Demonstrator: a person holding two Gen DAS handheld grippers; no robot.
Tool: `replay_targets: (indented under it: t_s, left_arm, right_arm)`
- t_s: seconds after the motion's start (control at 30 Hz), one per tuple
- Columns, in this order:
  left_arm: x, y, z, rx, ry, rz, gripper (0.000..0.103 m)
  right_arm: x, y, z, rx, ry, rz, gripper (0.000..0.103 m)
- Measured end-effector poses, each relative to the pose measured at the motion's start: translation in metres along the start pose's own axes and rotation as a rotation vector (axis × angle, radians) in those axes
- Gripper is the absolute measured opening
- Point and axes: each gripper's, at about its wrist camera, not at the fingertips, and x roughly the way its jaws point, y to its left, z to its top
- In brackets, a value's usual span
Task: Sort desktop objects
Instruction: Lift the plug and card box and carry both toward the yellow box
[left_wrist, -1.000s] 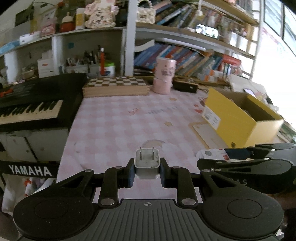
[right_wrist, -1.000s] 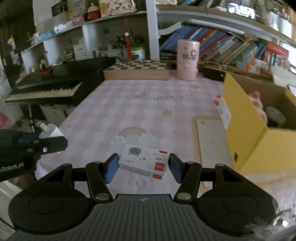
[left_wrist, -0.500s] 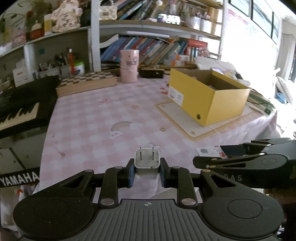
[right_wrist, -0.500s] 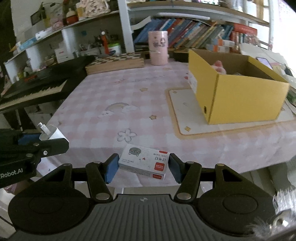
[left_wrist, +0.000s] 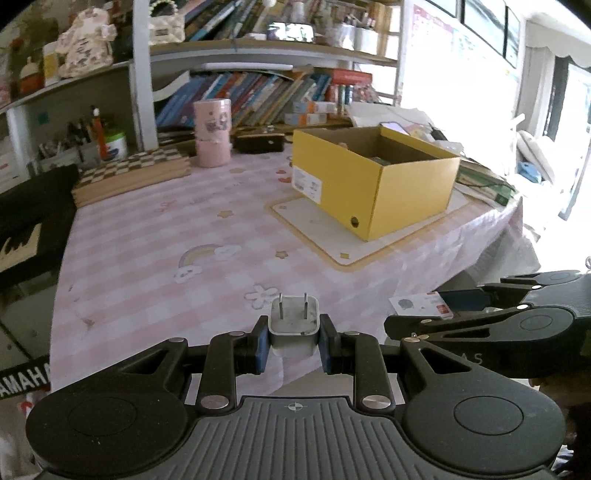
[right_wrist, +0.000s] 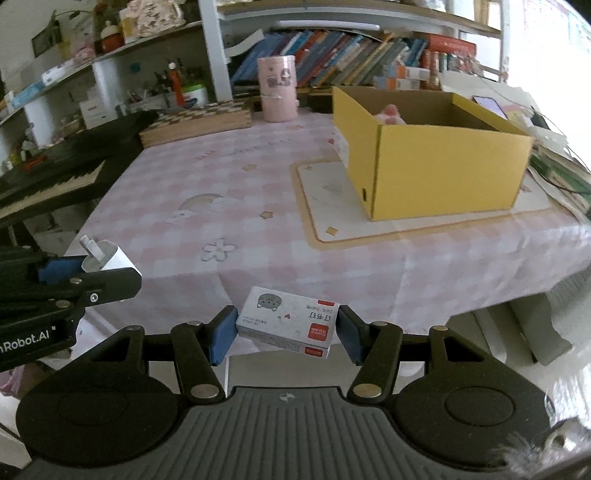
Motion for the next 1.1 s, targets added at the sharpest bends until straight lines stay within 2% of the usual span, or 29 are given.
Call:
replay_targets:
  t_s: [0.47,1.1]
  left_arm:
    - [0.022,-0.031,0.015,0.072,0.012,-0.092,0.025]
    - [0.057,-0.066,0.036,0.103,0.041,-0.156,0.025]
  right_arm:
    - [-0.01,-0.037,-0.002,0.069,0.001,-0.08,0.056]
    - [-0.008,-0.082,0.005,0.104,0.03,-0.129,0.056]
